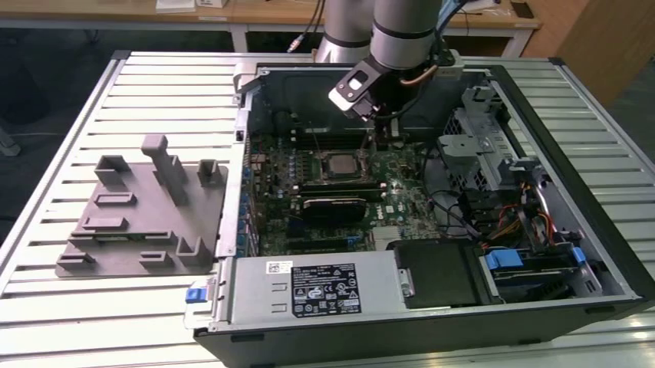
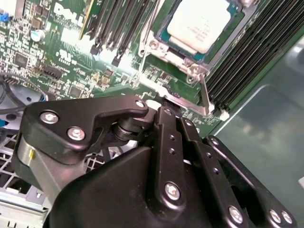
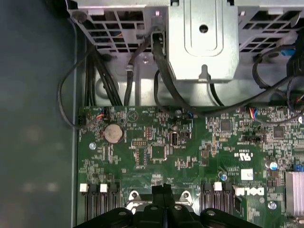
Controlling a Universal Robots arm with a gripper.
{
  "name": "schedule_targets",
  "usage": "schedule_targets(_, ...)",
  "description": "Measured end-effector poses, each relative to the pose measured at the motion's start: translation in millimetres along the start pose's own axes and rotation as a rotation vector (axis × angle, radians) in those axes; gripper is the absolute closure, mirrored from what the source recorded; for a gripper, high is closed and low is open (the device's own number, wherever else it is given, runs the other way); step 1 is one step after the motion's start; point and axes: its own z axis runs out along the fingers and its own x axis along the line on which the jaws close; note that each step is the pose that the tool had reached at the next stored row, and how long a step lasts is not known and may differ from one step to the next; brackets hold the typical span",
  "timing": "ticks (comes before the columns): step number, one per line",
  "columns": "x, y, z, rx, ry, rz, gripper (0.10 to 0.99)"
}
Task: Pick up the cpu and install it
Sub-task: 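Close the cpu cover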
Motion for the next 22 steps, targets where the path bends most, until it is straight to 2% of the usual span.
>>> schedule_targets(8, -0.1, -11.4, -0.4, 0.0, -0.0001, 0.0, 0.98)
schedule_targets(22, -0.3, -36.6, -0.8, 0.0, 0.0, 0.001, 0.98)
